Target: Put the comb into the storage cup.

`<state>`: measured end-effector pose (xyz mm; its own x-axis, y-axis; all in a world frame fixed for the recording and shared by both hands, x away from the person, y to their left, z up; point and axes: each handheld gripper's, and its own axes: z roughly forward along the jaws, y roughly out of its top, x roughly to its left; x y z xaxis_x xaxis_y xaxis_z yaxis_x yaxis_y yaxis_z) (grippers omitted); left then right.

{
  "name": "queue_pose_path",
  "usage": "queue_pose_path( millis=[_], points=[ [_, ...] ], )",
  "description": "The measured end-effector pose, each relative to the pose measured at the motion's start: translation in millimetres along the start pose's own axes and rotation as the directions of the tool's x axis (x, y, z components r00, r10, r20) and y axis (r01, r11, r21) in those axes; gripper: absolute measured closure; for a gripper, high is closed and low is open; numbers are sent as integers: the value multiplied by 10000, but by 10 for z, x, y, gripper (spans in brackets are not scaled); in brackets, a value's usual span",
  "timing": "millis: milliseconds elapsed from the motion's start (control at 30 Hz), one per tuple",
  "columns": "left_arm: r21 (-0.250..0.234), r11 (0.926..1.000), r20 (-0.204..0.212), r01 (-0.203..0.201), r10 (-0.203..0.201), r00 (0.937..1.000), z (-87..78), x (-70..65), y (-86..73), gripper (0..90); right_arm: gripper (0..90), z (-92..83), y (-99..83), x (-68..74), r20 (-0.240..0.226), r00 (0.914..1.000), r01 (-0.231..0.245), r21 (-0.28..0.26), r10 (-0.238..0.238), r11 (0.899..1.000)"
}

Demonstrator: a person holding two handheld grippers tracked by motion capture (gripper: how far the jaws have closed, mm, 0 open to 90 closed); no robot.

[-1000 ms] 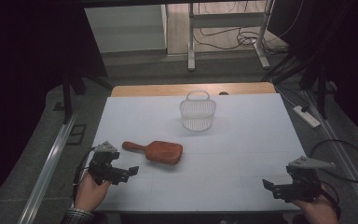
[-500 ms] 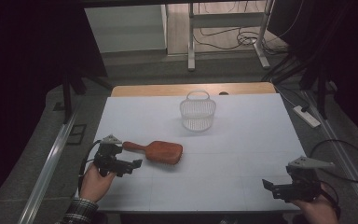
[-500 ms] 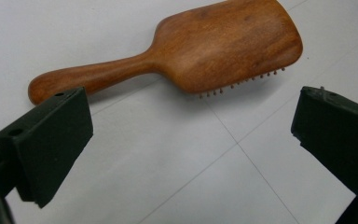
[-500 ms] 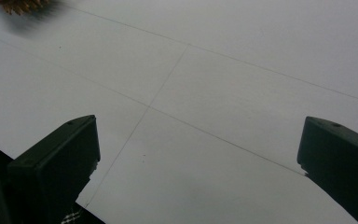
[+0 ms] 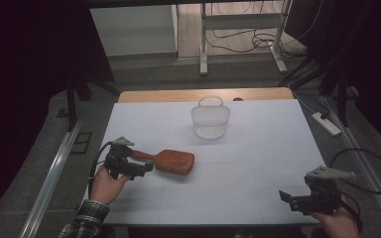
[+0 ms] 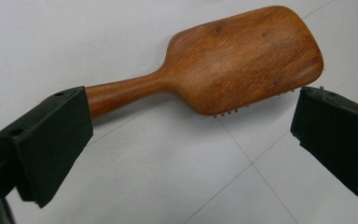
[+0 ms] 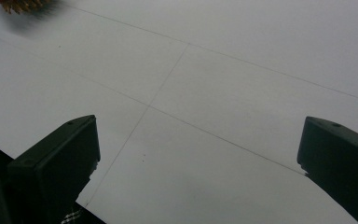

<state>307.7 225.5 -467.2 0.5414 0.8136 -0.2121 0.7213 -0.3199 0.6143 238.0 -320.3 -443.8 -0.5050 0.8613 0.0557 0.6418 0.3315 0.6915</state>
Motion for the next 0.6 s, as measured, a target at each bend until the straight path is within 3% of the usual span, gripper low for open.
queue_pose_path(
  millis=[600],
  points=[
    [199, 9997, 171, -158, 154, 9997, 178, 103, 243, 0, 0, 4, 1, -1, -8, 10000, -15, 28, 15, 10000]
  ],
)
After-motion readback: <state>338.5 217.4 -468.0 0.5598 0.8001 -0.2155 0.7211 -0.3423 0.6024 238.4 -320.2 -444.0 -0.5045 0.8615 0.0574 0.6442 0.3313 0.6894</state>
